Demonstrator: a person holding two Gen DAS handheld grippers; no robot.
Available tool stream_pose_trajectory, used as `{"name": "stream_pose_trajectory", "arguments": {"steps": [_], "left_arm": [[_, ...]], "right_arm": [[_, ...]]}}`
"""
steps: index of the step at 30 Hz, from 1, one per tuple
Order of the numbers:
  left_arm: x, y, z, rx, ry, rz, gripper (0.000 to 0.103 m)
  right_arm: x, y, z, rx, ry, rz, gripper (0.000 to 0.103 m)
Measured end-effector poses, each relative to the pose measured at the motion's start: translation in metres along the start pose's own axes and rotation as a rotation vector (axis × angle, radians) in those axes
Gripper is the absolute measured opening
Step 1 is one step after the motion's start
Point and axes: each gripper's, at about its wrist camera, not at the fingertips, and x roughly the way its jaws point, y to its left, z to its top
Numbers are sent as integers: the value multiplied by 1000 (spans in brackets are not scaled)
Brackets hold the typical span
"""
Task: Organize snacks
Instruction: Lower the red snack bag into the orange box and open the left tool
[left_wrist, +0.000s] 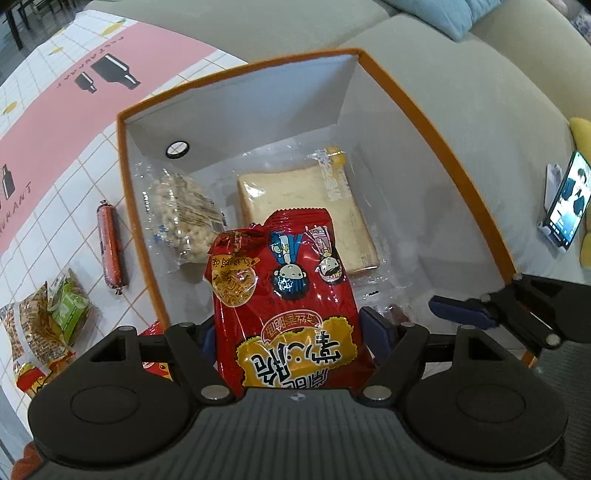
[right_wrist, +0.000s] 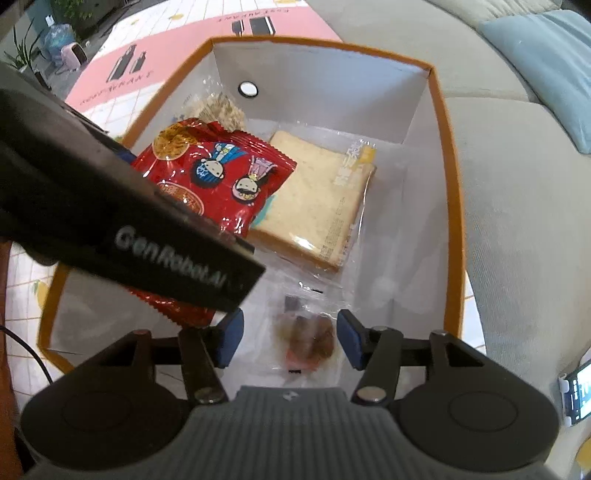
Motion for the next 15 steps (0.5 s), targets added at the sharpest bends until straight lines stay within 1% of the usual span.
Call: {"name": "stream_pose_trajectory", "arguments": {"steps": [4,8,11,13,15], "left_arm": [[-4,5,-3,-23,-15,3,88],[-8,5,-5,-35,-31,-7,88],[-13,2,-10,-33,-35,-21,88],[-14,3,-12,-38,-33,-52,88],[-16,3,-14,-48,-29,-76,88]], "right_arm": [[-23,-10,-6,44,-53,58,56],[-52,-5,-10,105,-121,128,59],[-57,-9,-10,196,-156,174,59],[-56,-12,-10,264,-170,205,59],[-49,-13,-10,317,-173,216,59]]}}
